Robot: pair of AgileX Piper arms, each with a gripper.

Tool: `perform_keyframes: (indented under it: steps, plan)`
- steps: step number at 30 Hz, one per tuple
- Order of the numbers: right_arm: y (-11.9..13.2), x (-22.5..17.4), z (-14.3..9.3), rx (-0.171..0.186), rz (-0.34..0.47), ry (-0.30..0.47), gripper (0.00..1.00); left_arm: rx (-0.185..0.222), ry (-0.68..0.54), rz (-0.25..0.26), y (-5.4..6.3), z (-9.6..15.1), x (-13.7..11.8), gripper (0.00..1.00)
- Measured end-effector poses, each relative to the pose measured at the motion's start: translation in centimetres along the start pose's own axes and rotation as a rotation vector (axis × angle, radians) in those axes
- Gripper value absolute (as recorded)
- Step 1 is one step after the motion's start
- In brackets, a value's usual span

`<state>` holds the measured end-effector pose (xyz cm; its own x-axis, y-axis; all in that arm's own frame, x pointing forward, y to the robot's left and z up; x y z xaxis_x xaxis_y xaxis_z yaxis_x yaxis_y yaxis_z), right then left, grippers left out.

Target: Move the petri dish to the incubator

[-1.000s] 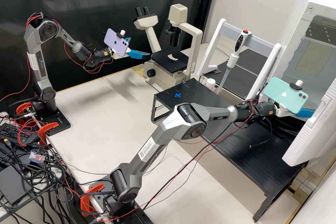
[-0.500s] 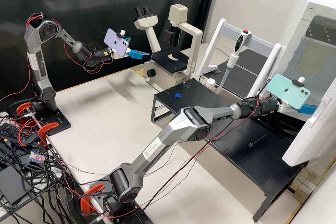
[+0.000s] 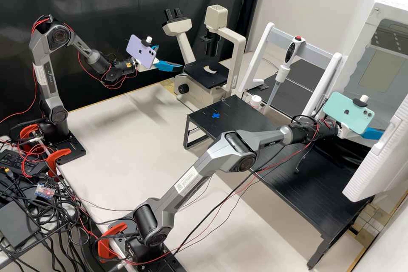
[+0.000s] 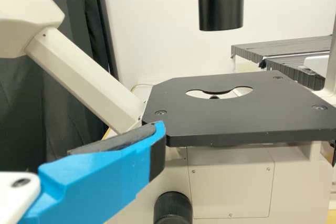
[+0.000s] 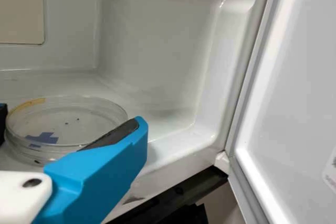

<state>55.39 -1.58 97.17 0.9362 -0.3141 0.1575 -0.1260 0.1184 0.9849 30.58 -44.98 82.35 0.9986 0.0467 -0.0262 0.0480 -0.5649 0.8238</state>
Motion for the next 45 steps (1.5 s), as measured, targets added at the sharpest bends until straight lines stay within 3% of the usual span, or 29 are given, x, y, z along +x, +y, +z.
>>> perform_keyframes:
  steps: [2, 12, 15, 26, 28, 31, 36, 45]
  plan:
    - [-0.3, 0.0, 0.2, -0.013, -0.011, -0.003, 1.00, 0.000, 0.000, 0.000, 0.0, 0.0, 0.0, 1.00]
    - [-0.3, -1.3, 1.5, 0.045, -0.108, 0.021, 1.00, 0.000, 0.000, 0.000, 0.0, 0.0, 0.0, 1.00]
    - [0.3, -2.2, 2.2, 0.088, -0.137, 0.029, 1.00, 0.000, 0.000, 0.000, 0.0, 0.0, 0.0, 1.00]
    - [3.2, -7.3, 5.2, 0.135, -0.185, -0.016, 1.00, 0.000, 0.000, 0.000, 0.0, 0.0, 0.0, 1.00]
    - [3.8, -8.8, 5.8, 0.140, -0.195, -0.025, 1.00, 0.000, 0.000, 0.000, 0.0, 0.0, 0.0, 1.00]
    - [4.1, -11.9, 7.1, 0.097, -0.220, -0.057, 1.00, 0.000, 0.000, 0.000, 0.0, 0.0, 0.0, 1.00]
    - [4.0, -16.9, 8.3, 0.102, -0.269, -0.067, 1.00, 0.000, 0.000, 0.000, 0.0, 0.0, 0.0, 1.00]
    - [3.5, -27.1, 8.4, 0.139, -0.328, 0.079, 1.00, 0.000, 0.000, 0.000, 0.0, 0.0, 0.0, 1.00]
